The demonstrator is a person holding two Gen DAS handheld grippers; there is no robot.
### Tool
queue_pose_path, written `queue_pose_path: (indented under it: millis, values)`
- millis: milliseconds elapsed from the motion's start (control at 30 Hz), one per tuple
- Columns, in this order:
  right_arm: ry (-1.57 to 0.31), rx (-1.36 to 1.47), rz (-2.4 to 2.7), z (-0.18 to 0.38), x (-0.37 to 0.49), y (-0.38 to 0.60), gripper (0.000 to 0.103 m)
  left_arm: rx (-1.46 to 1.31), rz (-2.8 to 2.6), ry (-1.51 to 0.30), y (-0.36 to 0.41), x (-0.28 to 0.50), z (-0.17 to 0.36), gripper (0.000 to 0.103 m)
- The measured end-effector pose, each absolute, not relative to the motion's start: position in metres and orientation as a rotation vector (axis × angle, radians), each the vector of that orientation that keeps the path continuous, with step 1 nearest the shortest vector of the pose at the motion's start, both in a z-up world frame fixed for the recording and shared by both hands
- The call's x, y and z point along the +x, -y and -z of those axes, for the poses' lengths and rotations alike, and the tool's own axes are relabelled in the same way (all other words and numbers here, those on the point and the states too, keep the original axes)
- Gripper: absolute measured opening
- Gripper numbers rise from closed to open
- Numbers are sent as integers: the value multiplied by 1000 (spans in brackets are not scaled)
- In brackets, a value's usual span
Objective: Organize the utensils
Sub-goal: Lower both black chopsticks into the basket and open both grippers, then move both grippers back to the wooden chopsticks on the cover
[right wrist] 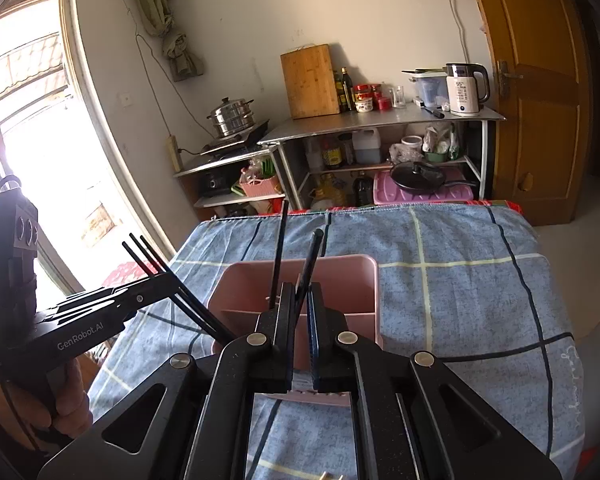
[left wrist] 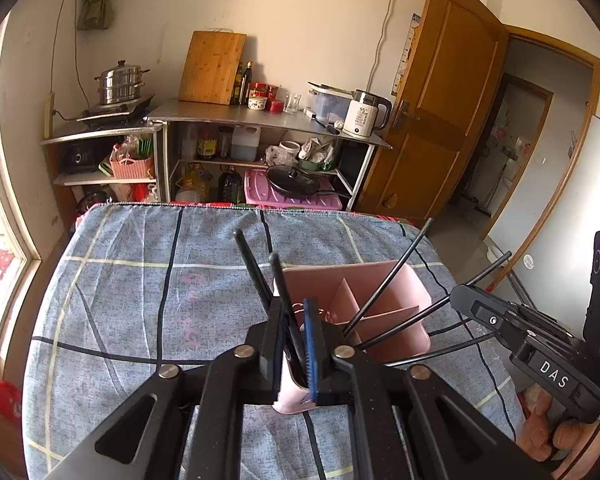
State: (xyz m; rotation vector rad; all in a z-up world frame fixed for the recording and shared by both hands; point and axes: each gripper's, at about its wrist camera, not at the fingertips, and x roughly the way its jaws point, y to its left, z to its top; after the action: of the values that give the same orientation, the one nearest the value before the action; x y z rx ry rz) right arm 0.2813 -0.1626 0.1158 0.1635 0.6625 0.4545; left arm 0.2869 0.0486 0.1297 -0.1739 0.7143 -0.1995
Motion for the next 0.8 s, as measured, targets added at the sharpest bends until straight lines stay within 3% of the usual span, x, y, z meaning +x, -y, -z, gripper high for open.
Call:
queue_pose_path:
  millis: [133, 433, 800]
  values:
    - [-636, 160, -469, -125, 276, 162, 6, -187, 214, -656, -51, 274, -145, 38]
    - [-600, 174, -467, -136, 257, 171, 17, -223, 201, -605, -65, 240, -159, 39]
    - [-595, 174, -462, -127, 201, 196, 18, -209, 189, -573, -65, 173, -149, 39]
